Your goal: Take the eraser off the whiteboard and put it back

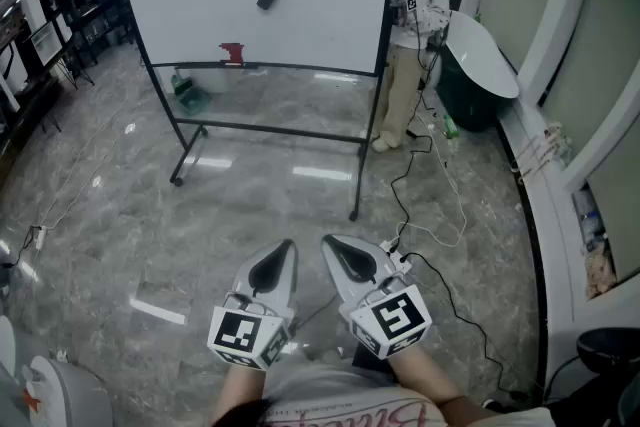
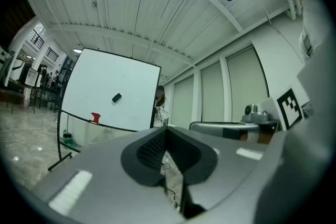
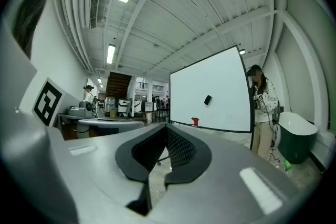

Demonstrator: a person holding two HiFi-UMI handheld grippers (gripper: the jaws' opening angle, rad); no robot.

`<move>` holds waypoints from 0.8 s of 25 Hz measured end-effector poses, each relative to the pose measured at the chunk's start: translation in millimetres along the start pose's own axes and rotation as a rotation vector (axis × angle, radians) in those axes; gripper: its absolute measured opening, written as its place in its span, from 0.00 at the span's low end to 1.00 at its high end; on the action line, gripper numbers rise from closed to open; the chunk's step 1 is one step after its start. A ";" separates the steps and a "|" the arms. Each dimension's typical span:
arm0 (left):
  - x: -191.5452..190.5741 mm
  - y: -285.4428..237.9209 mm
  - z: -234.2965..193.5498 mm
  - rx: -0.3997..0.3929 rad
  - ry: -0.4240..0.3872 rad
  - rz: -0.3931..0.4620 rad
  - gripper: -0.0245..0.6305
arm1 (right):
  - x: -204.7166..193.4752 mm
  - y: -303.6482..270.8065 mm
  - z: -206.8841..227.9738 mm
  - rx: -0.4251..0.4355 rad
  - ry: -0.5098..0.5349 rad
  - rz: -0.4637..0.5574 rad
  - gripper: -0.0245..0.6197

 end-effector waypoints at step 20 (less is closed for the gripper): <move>-14.2 -3.2 5.6 0.069 0.017 0.020 0.04 | -9.9 11.7 12.9 0.043 0.007 0.021 0.04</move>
Point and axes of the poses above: the fingertips, and each gripper's own axes: y backward along the fingers, z to its right, x out of its top, the point moved 7 cm from there along y, backward along the fingers, and after that the axes turned 12 degrees about y, right-handed, at the moved point
